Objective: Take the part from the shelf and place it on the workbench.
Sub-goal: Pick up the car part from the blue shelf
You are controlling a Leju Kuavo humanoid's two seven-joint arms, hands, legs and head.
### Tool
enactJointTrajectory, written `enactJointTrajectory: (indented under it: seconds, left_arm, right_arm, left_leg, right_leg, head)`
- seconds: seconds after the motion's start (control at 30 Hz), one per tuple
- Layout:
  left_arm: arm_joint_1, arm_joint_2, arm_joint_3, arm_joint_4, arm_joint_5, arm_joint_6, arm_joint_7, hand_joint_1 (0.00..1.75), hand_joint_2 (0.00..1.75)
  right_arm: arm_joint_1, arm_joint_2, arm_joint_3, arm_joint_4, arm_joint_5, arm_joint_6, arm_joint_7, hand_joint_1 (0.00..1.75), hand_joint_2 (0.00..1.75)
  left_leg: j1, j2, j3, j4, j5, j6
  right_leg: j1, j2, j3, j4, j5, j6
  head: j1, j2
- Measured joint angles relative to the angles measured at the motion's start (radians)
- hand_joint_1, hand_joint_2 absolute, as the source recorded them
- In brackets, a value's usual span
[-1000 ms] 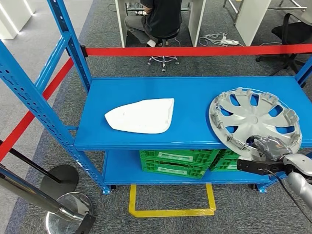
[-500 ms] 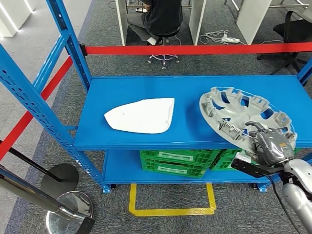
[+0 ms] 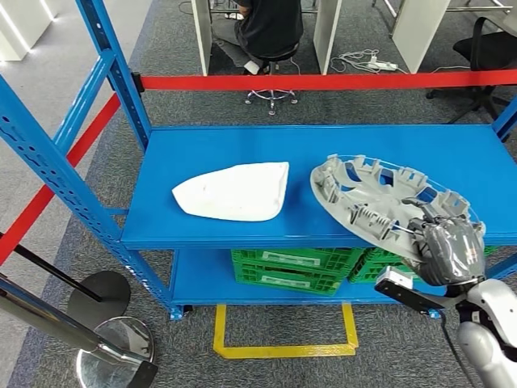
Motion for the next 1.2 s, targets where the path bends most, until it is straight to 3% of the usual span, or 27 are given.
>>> enactJointTrajectory:
  seconds: [0.2,0.47,0.6,0.87,0.97,1.2]
  left_arm:
    - [0.002,-0.003,0.000,0.000,-0.002,0.005,0.000,0.00,0.00]
    - [0.007,-0.010,0.007,0.000,-0.002,0.016,-0.003,0.00,0.00]
    - [0.007,-0.014,0.013,0.000,-0.005,0.024,-0.003,0.00,0.00]
    - [0.007,-0.019,0.024,0.000,-0.011,0.026,-0.003,0.00,0.00]
    - [0.007,-0.019,0.025,0.000,-0.012,0.027,-0.002,0.00,0.00]
    - [0.001,-0.030,0.025,0.000,-0.023,0.029,0.006,0.00,0.00]
  right_arm:
    - [0.030,0.070,-0.005,-0.060,-0.009,-0.077,-0.015,1.75,1.75]
    - [0.039,0.241,0.014,-0.138,-0.018,-0.248,-0.050,1.75,1.75]
    - [0.035,0.313,0.046,-0.177,0.044,-0.336,-0.047,1.75,1.75]
    - [0.023,0.371,0.083,-0.203,0.100,-0.371,-0.031,1.75,1.75]
    - [0.014,0.379,0.096,-0.203,0.185,-0.396,-0.013,1.75,1.75]
    - [-0.084,0.420,0.190,-0.173,0.513,-0.456,0.117,1.75,1.75]
  left_leg:
    - [0.000,0.000,-0.001,0.000,0.000,0.000]
    - [0.000,0.000,-0.001,0.000,0.000,0.000]
    - [0.000,0.000,-0.001,0.000,0.000,0.000]
    - [0.000,0.000,-0.001,0.000,0.000,-0.001]
    - [0.000,0.000,-0.002,0.000,0.001,-0.001]
    - [0.000,0.000,-0.001,0.000,0.001,-0.002]
  right_leg:
    - [0.000,0.000,0.000,0.000,0.000,0.000]
    - [0.000,0.000,-0.001,0.000,0.000,0.000]
    - [0.000,0.001,-0.001,0.001,0.000,0.000]
    - [0.000,0.000,-0.001,0.001,0.000,0.000]
    - [0.000,0.001,-0.001,0.001,0.000,0.000]
    - [0.000,0.002,-0.002,0.002,0.000,0.000]
  head:
    - [0.000,0.000]
    - [0.000,0.000]
    - [0.000,0.000]
    - [0.000,0.000]
    - [0.000,0.000]
    - [0.000,0.000]
